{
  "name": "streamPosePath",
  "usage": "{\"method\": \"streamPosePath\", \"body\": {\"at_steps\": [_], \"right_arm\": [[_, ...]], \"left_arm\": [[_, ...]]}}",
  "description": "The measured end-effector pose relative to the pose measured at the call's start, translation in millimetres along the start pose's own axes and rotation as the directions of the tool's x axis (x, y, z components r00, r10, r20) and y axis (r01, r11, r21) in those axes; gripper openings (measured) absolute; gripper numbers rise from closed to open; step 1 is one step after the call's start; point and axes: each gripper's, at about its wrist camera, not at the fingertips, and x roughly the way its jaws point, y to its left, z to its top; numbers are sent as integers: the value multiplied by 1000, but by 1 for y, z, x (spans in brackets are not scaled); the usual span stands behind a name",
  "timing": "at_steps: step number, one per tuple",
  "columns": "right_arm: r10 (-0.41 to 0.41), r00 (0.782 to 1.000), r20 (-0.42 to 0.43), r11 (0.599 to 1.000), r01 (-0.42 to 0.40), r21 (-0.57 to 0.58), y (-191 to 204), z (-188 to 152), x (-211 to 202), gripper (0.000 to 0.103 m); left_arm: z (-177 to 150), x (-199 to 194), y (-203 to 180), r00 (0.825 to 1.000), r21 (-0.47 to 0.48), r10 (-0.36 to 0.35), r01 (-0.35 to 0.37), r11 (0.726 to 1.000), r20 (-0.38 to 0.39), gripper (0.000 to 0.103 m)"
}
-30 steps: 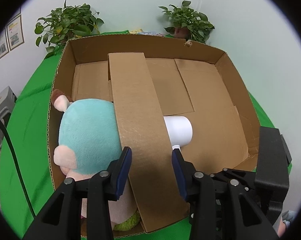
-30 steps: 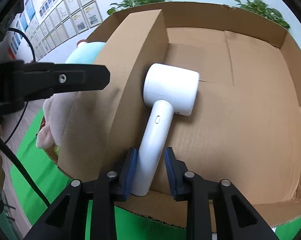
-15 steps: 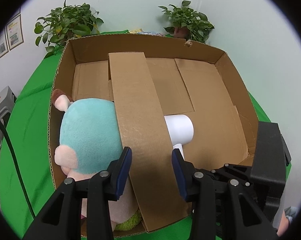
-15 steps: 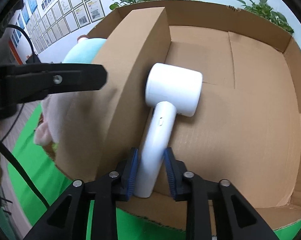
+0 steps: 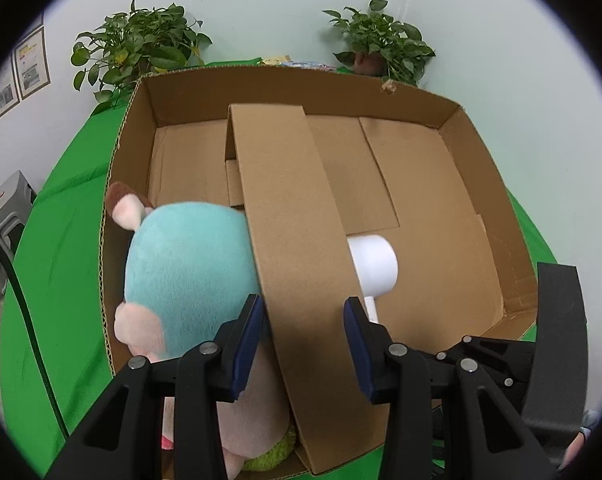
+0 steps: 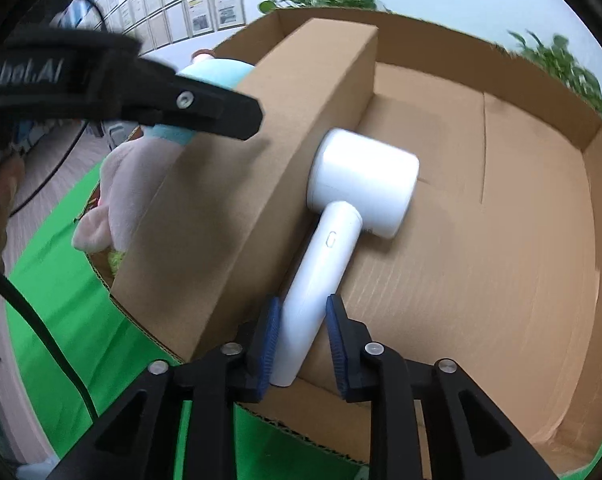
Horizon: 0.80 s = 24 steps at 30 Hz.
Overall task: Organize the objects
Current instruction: 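Open the right gripper and withdraw from the hair dryer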
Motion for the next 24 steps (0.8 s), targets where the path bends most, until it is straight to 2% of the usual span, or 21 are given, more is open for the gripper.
{"method": "streamPosePath", "body": {"at_steps": [4, 6, 8, 9, 10, 11, 12, 14, 15, 16, 17, 18, 21, 23, 24], "right_arm": [[-23, 999, 44, 998, 20, 54, 2, -17, -26, 58], [-41, 995, 87, 994, 31, 103, -1, -27, -47, 89], [-63, 988, 144, 986, 40, 160, 4, -36, -72, 102], [-84, 982, 171, 981, 52, 185, 2, -51, -88, 102], [-107, 975, 195, 977, 67, 201, -23, -49, -97, 102], [-125, 969, 215, 975, 80, 208, -27, -50, -106, 102], [-137, 965, 224, 974, 89, 209, -52, -24, -87, 102], [-174, 953, 247, 969, 121, 215, -51, -25, -99, 102], [-193, 946, 261, 965, 135, 223, -52, -30, -108, 103], [-205, 940, 274, 962, 142, 232, -59, -20, -108, 102], [-216, 935, 280, 959, 149, 242, -59, -27, -118, 103], [-232, 930, 284, 954, 161, 252, -71, -24, -108, 102], [-269, 918, 291, 942, 188, 277, -76, -55, -131, 103], [-274, 917, 289, 940, 193, 280, -78, -63, -141, 103], [-282, 916, 286, 939, 202, 279, -79, -57, -131, 103]], "left_arm": [[-5, -9, -2, 999, 5, 23, -23, 1000, 32, 41], [-8, -21, -6, 996, 14, 48, -50, 999, 77, 41], [-13, -38, -14, 987, 39, 73, -79, 996, 143, 41], [-17, -46, -19, 980, 50, 89, -99, 994, 176, 50], [-20, -54, -25, 973, 54, 110, -124, 991, 205, 57], [-26, -64, -32, 960, 55, 139, -156, 986, 243, 71], [-31, -73, -38, 945, 54, 163, -186, 981, 285, 79], [-43, -91, -54, 908, 56, 189, -225, 973, 374, 81], [-48, -98, -61, 896, 54, 195, -235, 971, 399, 82], [-53, -104, -67, 888, 49, 198, -239, 970, 414, 82], [-58, -108, -73, 883, 41, 195, -234, 971, 427, 82], [-63, -111, -78, 881, 24, 197, -229, 973, 431, 82], [-74, -119, -87, 872, -9, 197, -216, 976, 449, 82], [-79, -123, -92, 865, -31, 207, -217, 976, 458, 82], [-81, -125, -94, 864, -32, 203, -212, 977, 461, 82]]}}
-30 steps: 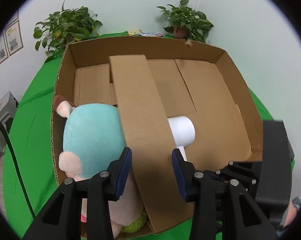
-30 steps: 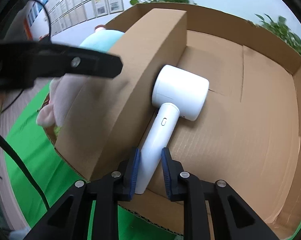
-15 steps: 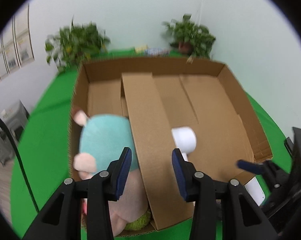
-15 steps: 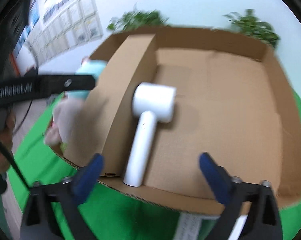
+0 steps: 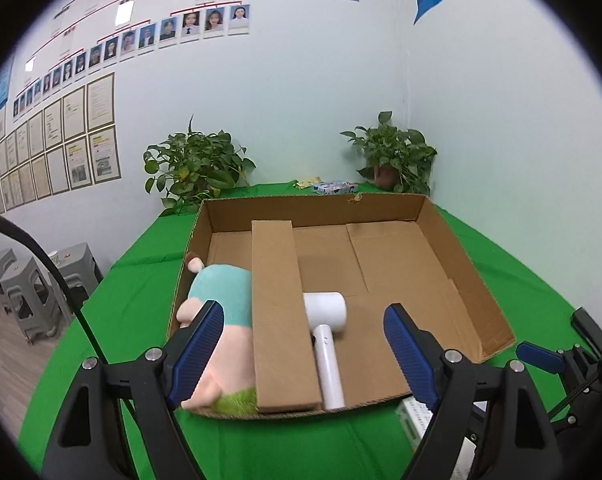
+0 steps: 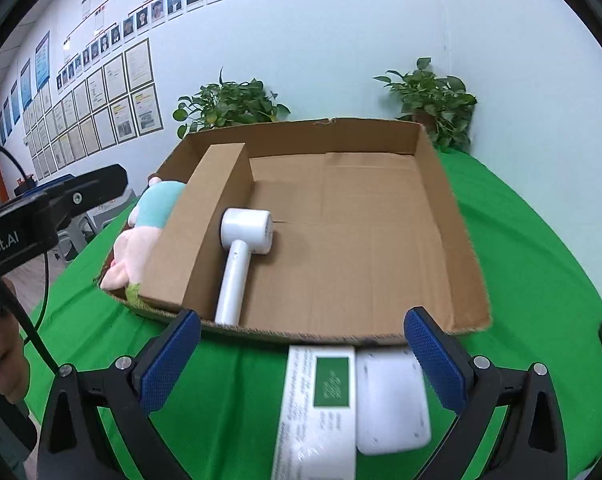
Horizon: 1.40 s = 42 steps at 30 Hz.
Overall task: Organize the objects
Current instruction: 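Open the right gripper and withdraw from the hair dryer, then reach the right gripper to the white-and-green medicine box and grasp it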
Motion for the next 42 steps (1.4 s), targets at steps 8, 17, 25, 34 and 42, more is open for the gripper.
{"method": "streamPosePath", "body": {"at_steps": [8, 17, 25, 34, 42], "right_arm": [[-17, 1000, 4, 1000, 17, -18, -1, -16, -4, 102], [-7, 1000, 3, 999, 7, -35, -8, -33, -22, 103], [122, 992, -13, 992, -123, -32, -23, -53, -47, 103], [190, 962, -195, 978, -202, -45, -28, -122, -30, 102], [154, 957, -244, 978, -184, -102, -10, -133, -9, 101]], "left_arm": [[-6, -14, -14, 1000, 22, -9, 9, 1000, 1, 82], [-18, -8, -14, 998, -11, -44, 44, 999, -46, 82], [-30, -5, -15, 989, -33, -110, 107, 994, -100, 82], [-86, 58, -17, 815, -310, -437, 333, 890, -380, 82], [-116, 87, -34, 718, -421, -561, 396, 816, -412, 81]]}}
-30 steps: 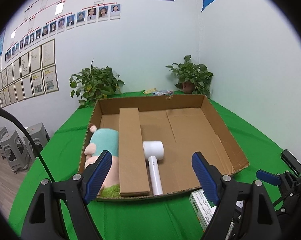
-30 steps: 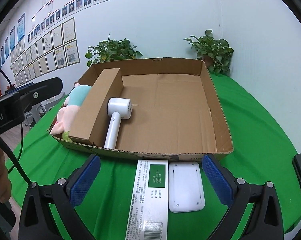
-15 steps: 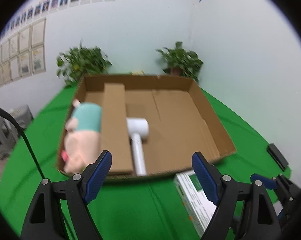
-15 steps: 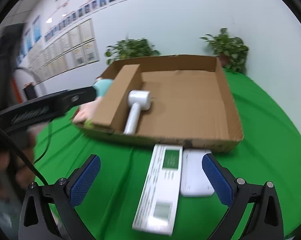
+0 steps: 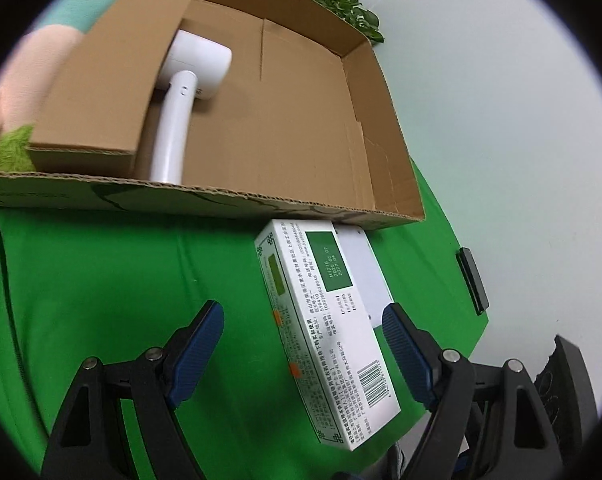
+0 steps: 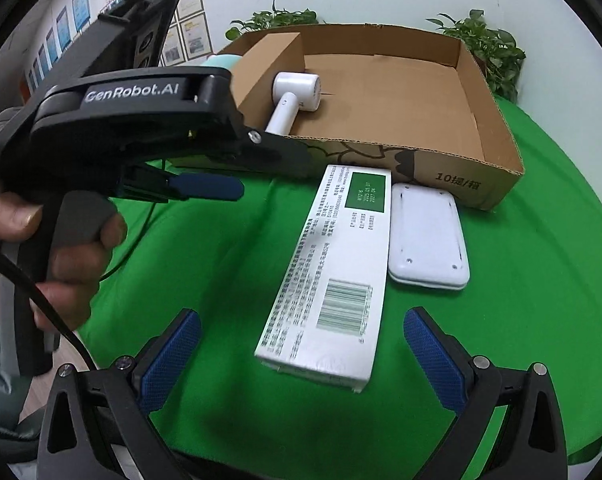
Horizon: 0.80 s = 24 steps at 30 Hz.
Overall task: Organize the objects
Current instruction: 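Reach the right gripper to the white-and-green medicine box and grasp it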
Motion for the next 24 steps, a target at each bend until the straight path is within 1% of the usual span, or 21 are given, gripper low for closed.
{"method": "streamPosePath", "body": {"at_steps": [1, 4, 5, 6, 7, 8, 9, 10, 11, 13, 15, 16, 17, 18, 19, 21, 24], "right_arm": [[4, 1000, -11, 1000, -4, 6, -1, 0, 3, 101], [-21, 999, -50, 1000, 22, 10, -1, 0, 14, 97], [-35, 997, -62, 999, 35, 3, -1, -1, 17, 90], [-50, 996, -74, 999, 49, -4, 0, -2, 20, 78], [-53, 995, -83, 999, 52, -8, 1, -3, 22, 71], [-51, 994, -93, 999, 51, -9, 1, -4, 24, 68], [-47, 995, -93, 999, 47, -9, 2, -5, 24, 67], [-44, 995, -85, 999, 44, -9, 3, -5, 23, 66], [-42, 996, -81, 999, 42, -2, 3, -5, 22, 65], [16, 998, -68, 999, -14, 30, 2, -3, 15, 65], [84, 996, -41, 995, -82, 64, 1, -2, 5, 68], [100, 995, -25, 993, -98, 72, 0, -2, 1, 70], [113, 993, -22, 991, -111, 75, -1, -3, 1, 86], [118, 992, -38, 990, -115, 81, -3, -4, 4, 100], [113, 992, -47, 990, -109, 91, -4, -4, 7, 103], [108, 992, -64, 989, -101, 108, -9, -2, 14, 102], [80, 994, -76, 995, -75, 68, -1, 0, 20, 102]], "left_arm": [[-1, 1, -2, 1000, 5, -10, 10, 1000, -4, 81], [-3, 3, -5, 1000, 16, -29, 29, 999, -1, 80], [-3, 4, -6, 1000, 20, -31, 31, 999, -2, 80], [-3, 5, -6, 999, 23, -34, 34, 999, -4, 80], [-5, 5, -5, 999, 26, -35, 35, 999, -5, 80], [-7, 7, -5, 999, 30, -33, 33, 999, -12, 77], [-7, 9, -4, 999, 31, -29, 29, 999, -19, 72], [-7, 10, -3, 999, 29, -29, 30, 999, -26, 69], [-9, 11, -2, 998, 28, -46, 47, 999, -35, 68], [-11, 8, -2, 998, 28, -54, 55, 998, -41, 68], [-16, 4, -1, 998, 37, -38, 40, 999, -40, 68], [-20, 4, 1, 998, 34, -44, 45, 998, -48, 68], [-22, 4, 3, 997, 25, -49, 50, 998, -55, 68], [-25, 5, 5, 997, 16, -50, 51, 999, -63, 68], [-27, 6, 7, 996, 8, -49, 49, 999, -68, 68], [-30, 9, 8, 996, -3, -53, 52, 999, -74, 67], [-32, 11, 8, 995, 2, -57, 57, 998, -84, 67]]}}
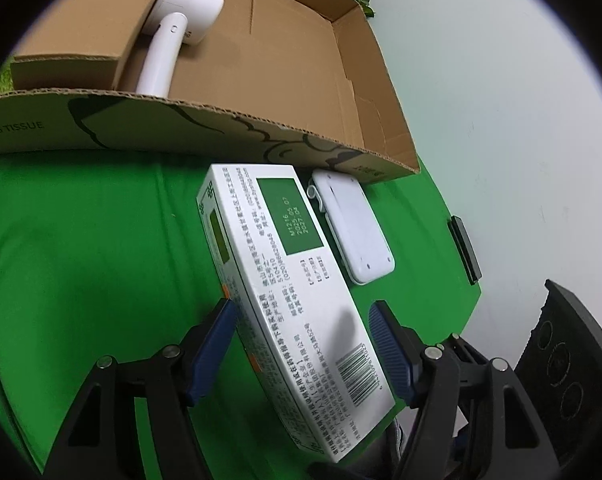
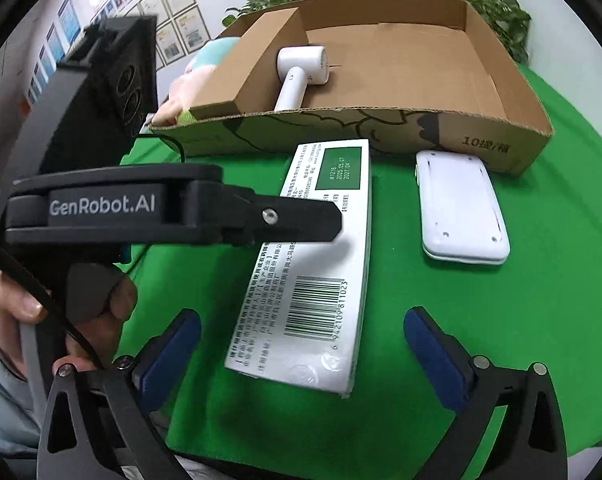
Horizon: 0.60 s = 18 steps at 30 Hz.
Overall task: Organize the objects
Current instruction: 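Reach the right gripper to the white-and-green medicine box and grasp it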
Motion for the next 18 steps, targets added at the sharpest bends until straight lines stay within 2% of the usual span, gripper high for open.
{"method": "streamPosePath", "body": {"at_steps": [1, 2, 5, 8, 11, 15, 18], "right_arm": [[-9, 1000, -4, 1000, 9, -13, 5, -1, 2, 102], [-20, 1000, -9, 999, 20, -28, 9, -3, 4, 97], [-48, 998, -27, 997, 47, -67, 13, -5, 11, 71], [-69, 997, -27, 995, 67, -71, 15, -7, 12, 68], [-45, 999, -27, 998, 44, -46, 13, -7, 10, 67], [110, 993, -38, 989, -106, 99, -4, -8, 9, 67], [128, 991, -39, 987, -123, 104, -2, -10, 8, 66]], "left_arm": [[0, 1, 0, 1000, -2, -1, 1, 1000, -5, 67], [0, 3, 0, 1000, -2, 0, 0, 1000, -8, 68], [-2, 7, -1, 1000, 6, 8, -8, 1000, -17, 68], [-4, 9, -1, 999, 15, 23, -23, 1000, -29, 68], [-6, 8, 0, 999, 14, 23, -23, 1000, -26, 68], [-7, 5, 2, 999, 7, 22, -22, 1000, -25, 68], [-8, 4, 2, 999, -8, 20, -20, 1000, -25, 67]]}}
